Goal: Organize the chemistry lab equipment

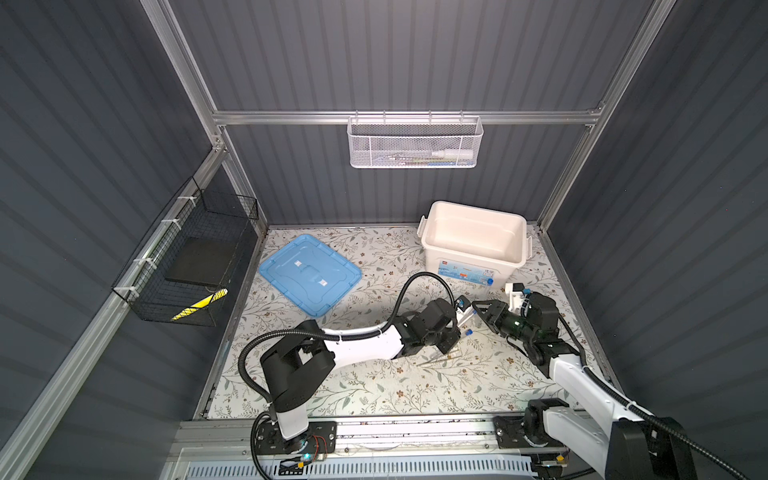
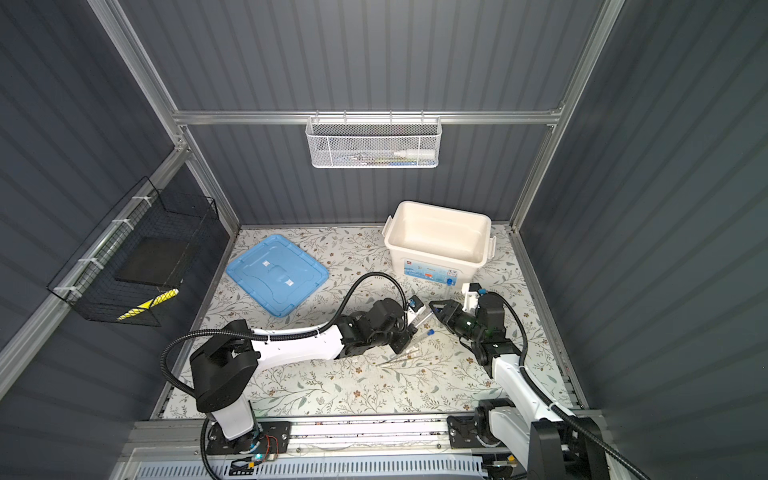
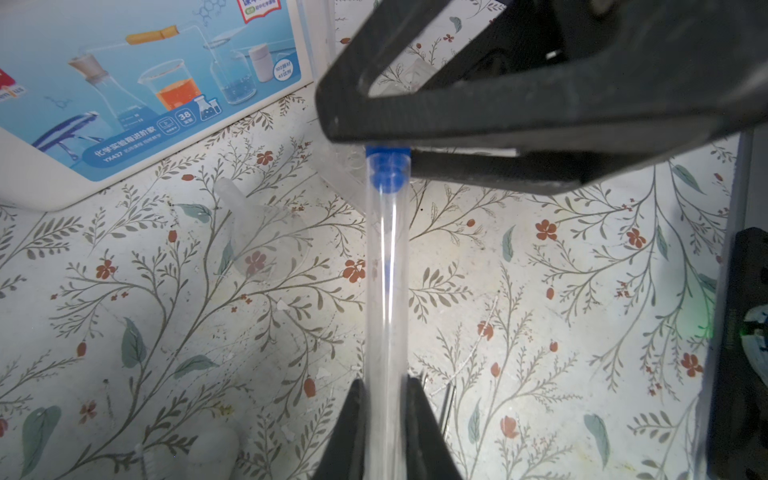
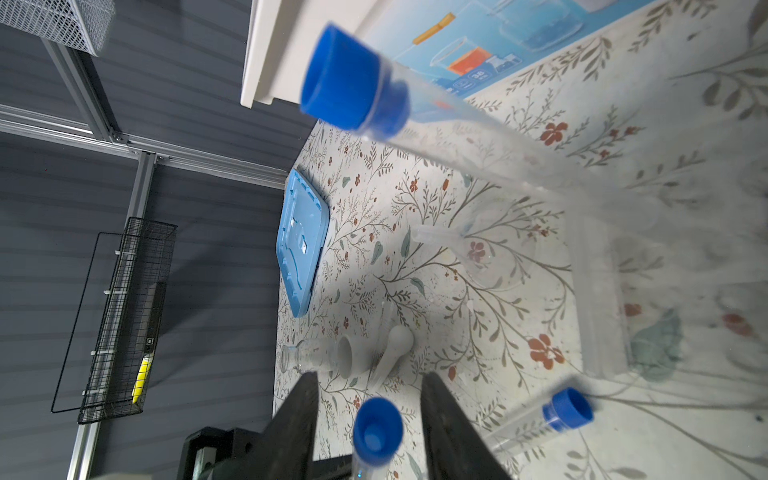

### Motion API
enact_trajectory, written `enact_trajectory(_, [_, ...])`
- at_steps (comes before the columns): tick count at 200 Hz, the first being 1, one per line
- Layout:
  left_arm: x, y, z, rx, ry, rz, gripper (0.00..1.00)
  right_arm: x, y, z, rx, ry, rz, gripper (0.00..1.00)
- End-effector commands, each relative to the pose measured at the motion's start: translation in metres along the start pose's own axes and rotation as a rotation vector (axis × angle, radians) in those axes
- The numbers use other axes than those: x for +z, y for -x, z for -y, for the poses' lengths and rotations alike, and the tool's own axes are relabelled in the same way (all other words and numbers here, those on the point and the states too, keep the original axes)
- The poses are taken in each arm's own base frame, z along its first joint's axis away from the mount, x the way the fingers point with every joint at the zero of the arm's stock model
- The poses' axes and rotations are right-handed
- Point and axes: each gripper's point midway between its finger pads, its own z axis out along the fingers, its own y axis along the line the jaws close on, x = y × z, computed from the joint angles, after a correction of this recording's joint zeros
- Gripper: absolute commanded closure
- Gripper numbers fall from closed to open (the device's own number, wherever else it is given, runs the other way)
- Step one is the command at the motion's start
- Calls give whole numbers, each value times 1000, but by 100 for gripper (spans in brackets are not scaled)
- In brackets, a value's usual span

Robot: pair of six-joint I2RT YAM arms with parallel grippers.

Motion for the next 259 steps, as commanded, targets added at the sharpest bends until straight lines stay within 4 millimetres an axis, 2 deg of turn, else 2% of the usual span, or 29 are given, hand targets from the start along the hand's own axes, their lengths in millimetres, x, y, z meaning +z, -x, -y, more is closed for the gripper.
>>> enact_trajectory(1, [-5, 4, 8, 24, -26, 18, 86, 0, 1, -4, -10, 26, -3, 61])
enact_trajectory(99, [0, 0, 10, 26, -32, -1, 85, -1, 0, -6, -16, 33, 0, 82])
enact_trajectory(120, [0, 1, 10, 23, -32, 2, 83, -2, 0, -5, -19, 29, 3, 83])
enact_trajectory(147, [-1, 1, 5, 14, -3, 2, 69, -5, 1, -5, -34, 12, 12, 84])
enact_trajectory(160, [-6, 4, 1, 7, 16, 18, 53, -9, 3, -5, -52, -10, 26, 84])
enact_trajectory(186, [-16, 9, -3, 2, 40, 51, 35, -21, 10, -4, -114, -82, 60, 83])
enact_trajectory(212, [-22, 8, -9, -1, 72, 60, 27, -40, 23, -10, -182, -147, 115, 84])
enact_trajectory(259, [-19, -3, -14, -15, 96, 36, 27, -78, 53, -21, -329, -287, 254, 83])
